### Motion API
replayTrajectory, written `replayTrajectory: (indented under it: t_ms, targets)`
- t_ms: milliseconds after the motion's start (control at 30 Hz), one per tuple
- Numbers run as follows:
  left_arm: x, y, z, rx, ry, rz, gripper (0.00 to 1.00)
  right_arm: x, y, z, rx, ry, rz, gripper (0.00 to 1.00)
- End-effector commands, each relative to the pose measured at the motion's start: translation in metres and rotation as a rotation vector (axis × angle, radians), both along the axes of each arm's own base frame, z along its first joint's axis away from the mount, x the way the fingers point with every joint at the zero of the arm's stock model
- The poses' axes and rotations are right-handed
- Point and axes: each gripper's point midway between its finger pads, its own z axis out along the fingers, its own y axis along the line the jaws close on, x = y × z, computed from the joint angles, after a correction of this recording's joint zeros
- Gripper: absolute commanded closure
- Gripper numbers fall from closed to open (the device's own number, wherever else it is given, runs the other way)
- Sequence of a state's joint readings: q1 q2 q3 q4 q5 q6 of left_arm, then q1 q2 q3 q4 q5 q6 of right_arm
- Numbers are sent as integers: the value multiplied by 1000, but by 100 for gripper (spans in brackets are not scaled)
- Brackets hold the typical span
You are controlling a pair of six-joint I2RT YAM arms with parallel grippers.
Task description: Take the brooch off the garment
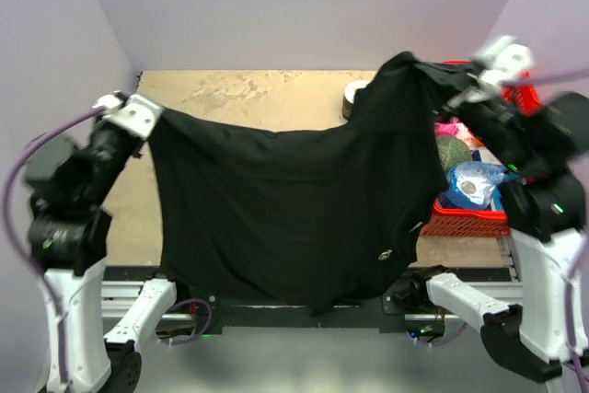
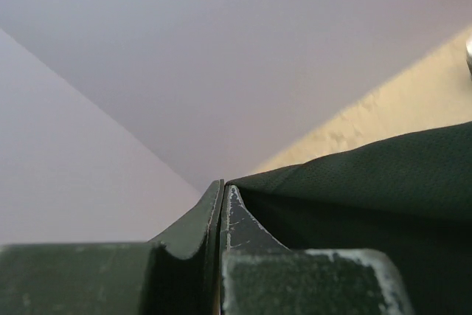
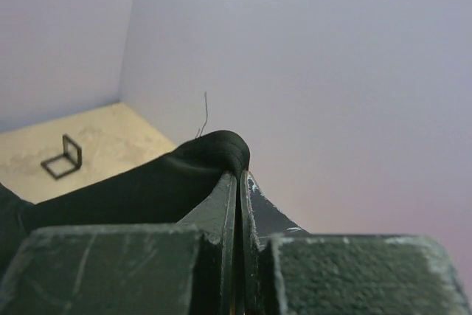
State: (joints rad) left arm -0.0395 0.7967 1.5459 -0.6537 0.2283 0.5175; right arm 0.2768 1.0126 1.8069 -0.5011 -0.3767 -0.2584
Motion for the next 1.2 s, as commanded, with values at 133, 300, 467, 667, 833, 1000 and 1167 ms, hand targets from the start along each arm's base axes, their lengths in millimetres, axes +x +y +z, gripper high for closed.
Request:
replayTrajectory:
  t_ms: [133,300,467,667,833,1000,1167]
  targets:
    - [93,-7,-154,52,276,-34,100,129,41,-138,-38,255,13,100]
    - [151,0,-225,96,417,1,100,209,62,-235,-100,403,-24,100]
    - [206,10,-255,128,448,55,100,272,77,-277,-110,452,-60,100]
    - [256,15,-269,136,478,91,100,335,92,-309,-121,485,-95,100]
    - [276,17,-285,143,503,110,100,369,100,-335,-116,508,-117,100]
    - [292,16,-282,146,497,117,100,386,105,-333,-95,490,-120,100]
    - [297,17,-275,154,485,128,100,390,102,-335,-93,486,-142,96]
